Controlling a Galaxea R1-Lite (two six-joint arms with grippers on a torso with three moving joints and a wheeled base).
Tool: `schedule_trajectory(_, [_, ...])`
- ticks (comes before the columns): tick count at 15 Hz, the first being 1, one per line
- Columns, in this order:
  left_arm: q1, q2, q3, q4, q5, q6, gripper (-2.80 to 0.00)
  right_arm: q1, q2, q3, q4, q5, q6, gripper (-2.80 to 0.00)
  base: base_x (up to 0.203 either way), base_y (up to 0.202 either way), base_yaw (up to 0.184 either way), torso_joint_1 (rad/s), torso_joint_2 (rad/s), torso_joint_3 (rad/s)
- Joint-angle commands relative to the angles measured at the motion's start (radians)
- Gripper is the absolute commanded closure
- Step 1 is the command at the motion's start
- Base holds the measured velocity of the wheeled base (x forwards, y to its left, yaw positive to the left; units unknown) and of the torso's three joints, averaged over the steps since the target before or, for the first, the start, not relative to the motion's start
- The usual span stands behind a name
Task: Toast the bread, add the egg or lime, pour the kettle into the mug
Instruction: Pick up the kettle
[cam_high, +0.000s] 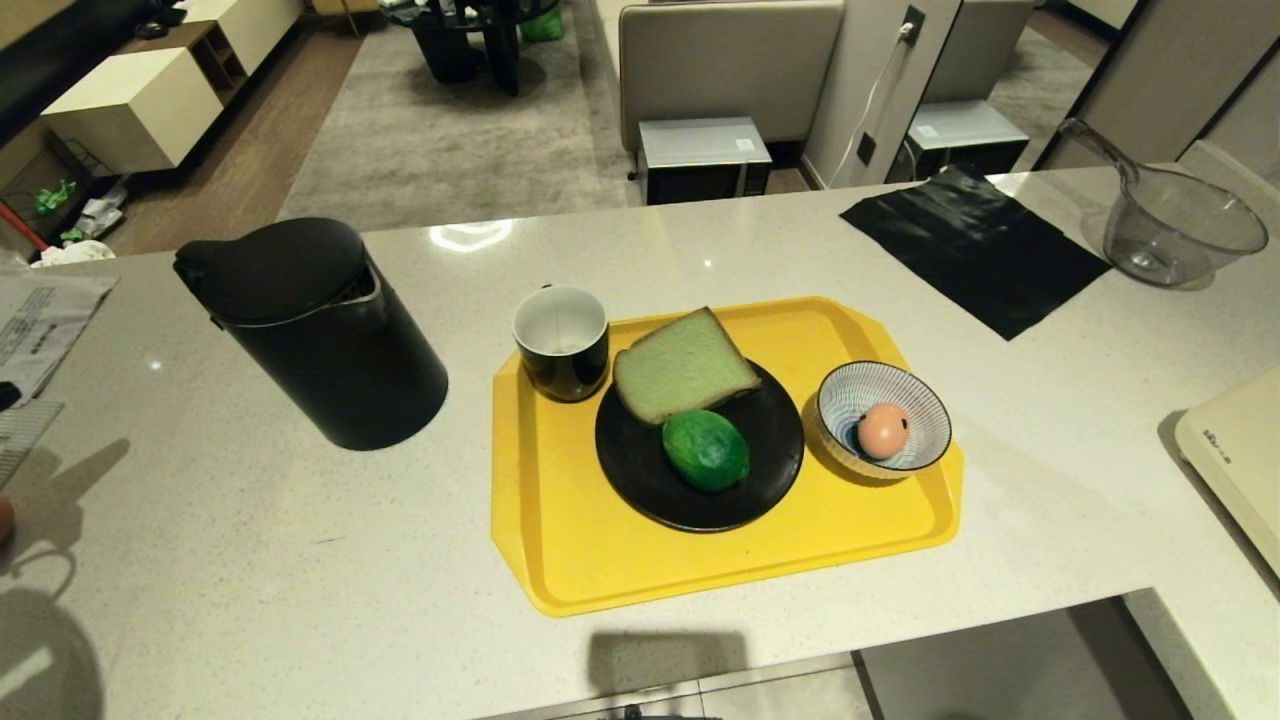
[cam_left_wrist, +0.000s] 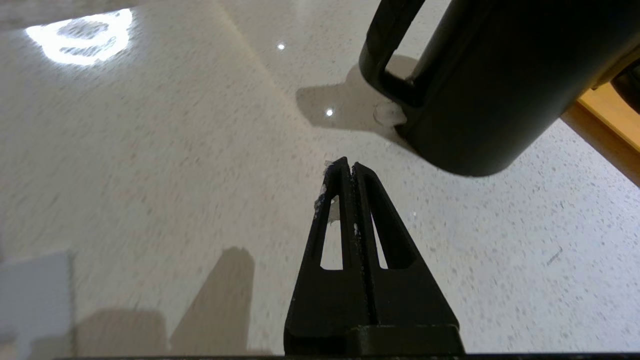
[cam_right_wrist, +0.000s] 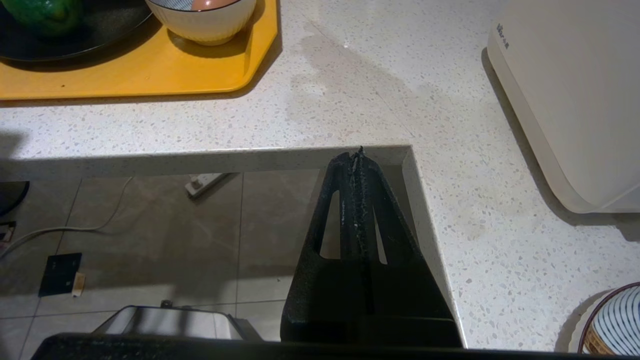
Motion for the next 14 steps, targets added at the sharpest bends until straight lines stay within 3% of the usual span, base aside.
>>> schedule_trajectory(1, [-0.082,0.036,-0.054,-0.006,0.019,-0.001,0.00,0.000,0.001,0.028,-0.001,0.001,0.000,0.00,0.000,0.000,0.000,0.000,0.00,0.000])
schedule_trajectory(5, [-0.203,0.047,-0.085,-0.014,0.060,-0.004,0.00,-0.001,0.002,0.028,-0.001,0.001,0.000,0.00,0.000,0.000,0.000,0.000,0.00,0.000])
schedule_trajectory(8, [-0.224,0.043,-0.079,-0.100,0.088,-0.002,0.00,0.000,0.001,0.028,-0.001,0.001,0.000,0.00,0.000,0.000,0.000,0.000,0.00,0.000])
schedule_trajectory(14, [-0.213,-0.006,-0.002,-0.152,0.090,0.000,0.00,0.000,0.002,0.028,-0.001,0.001,0.000,0.00,0.000,0.000,0.000,0.000,0.00,0.000])
